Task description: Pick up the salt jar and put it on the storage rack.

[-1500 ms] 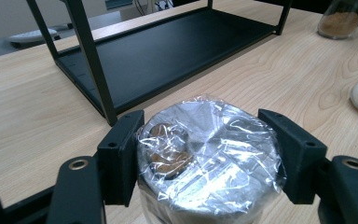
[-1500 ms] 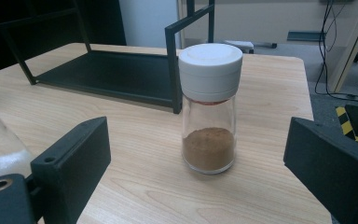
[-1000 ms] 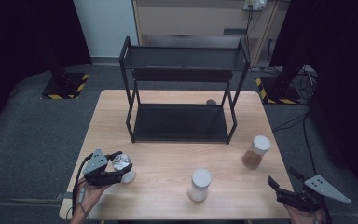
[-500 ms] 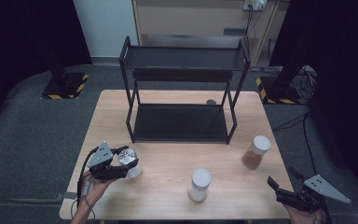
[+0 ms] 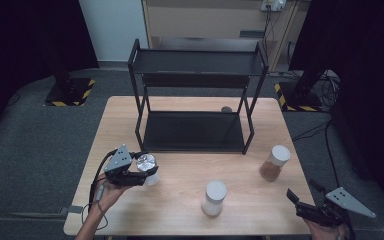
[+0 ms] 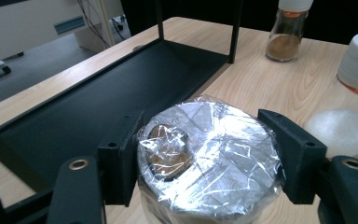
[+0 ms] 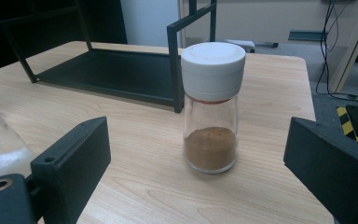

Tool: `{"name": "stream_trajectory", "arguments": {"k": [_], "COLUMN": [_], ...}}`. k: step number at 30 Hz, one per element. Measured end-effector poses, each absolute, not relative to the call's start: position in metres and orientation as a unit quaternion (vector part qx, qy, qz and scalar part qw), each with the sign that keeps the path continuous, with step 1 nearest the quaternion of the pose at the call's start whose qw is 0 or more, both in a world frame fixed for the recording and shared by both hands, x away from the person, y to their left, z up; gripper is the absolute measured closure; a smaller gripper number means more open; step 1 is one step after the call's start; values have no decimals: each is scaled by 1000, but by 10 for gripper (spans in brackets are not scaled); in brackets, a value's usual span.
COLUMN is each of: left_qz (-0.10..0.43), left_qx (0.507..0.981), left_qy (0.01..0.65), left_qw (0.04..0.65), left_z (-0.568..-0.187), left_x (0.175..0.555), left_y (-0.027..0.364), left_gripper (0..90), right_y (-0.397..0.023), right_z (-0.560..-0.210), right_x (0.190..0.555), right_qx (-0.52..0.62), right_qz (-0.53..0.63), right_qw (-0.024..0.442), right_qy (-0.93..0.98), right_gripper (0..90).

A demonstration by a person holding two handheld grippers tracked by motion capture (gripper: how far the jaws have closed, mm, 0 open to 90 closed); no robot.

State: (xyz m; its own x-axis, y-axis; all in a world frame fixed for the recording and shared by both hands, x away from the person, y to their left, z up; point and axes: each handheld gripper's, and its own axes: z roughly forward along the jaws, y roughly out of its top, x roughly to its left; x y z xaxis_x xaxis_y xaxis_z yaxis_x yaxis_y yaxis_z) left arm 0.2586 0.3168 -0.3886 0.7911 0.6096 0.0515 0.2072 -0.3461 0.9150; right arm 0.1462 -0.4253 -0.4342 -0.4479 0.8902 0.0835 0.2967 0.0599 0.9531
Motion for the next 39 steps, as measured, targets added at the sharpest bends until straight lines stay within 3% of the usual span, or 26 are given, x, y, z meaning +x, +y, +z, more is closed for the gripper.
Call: {"name": "stream_trajectory", "arguments": {"k": [15,39], "left_qz": [191,204], "left_qx": [802,785], "left_qy": [230,269], "left_qw": [518,519], "left_z": [-370,-356], "left_x": [285,330], "left_y": [294,276], "left_gripper": [332,333], "right_y": [-426,-427], "right_z": [-434,-435], "right_x": [146,146], "right_qx": [442,440], "right_qz": [524,527], "right_qw": [283,283], "right_qy": [671,670], "right_gripper": [75,77]}}
